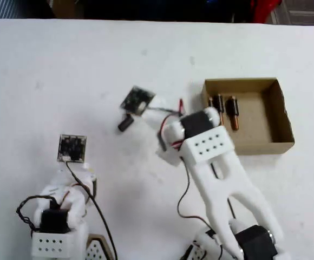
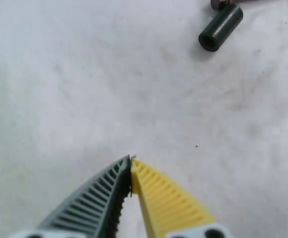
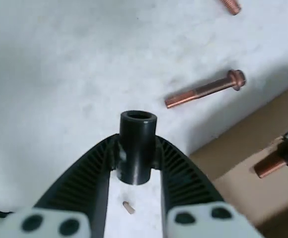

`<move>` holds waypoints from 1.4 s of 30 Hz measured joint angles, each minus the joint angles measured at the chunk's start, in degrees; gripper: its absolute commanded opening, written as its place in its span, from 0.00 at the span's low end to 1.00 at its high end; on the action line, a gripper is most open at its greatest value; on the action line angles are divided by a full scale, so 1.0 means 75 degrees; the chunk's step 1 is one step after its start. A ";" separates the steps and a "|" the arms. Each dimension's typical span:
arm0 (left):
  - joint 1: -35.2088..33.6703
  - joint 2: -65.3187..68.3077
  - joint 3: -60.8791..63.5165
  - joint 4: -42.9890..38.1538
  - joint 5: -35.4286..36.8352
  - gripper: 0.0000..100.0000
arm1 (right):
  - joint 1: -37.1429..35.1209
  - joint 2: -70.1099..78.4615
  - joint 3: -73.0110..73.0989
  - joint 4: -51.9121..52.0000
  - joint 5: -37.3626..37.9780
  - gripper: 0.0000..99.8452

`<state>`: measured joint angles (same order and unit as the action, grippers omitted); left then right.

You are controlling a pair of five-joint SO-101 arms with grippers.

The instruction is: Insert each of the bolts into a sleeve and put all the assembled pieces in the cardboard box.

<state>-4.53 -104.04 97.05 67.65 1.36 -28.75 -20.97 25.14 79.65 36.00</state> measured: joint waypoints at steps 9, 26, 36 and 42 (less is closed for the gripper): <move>0.0000 0.0000 0.0000 0.0000 0.0000 0.02 | -0.0246 0.0000 0.1664 -0.1911 -0.0610 0.02; 0.0000 0.0000 0.0000 0.0000 0.0000 0.02 | -0.0375 0.0211 0.3317 -0.3868 -0.0645 0.09; 0.0000 0.0000 0.0000 0.0000 0.0000 0.02 | -0.0422 0.2251 0.2508 -0.3856 -0.0656 0.10; 0.0000 0.0000 0.0000 0.0000 0.0000 0.02 | -0.0422 0.2426 0.2403 -0.3856 -0.0656 0.09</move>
<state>-4.53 -104.04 97.05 67.65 1.36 -31.91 -2.77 43.16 50.73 31.08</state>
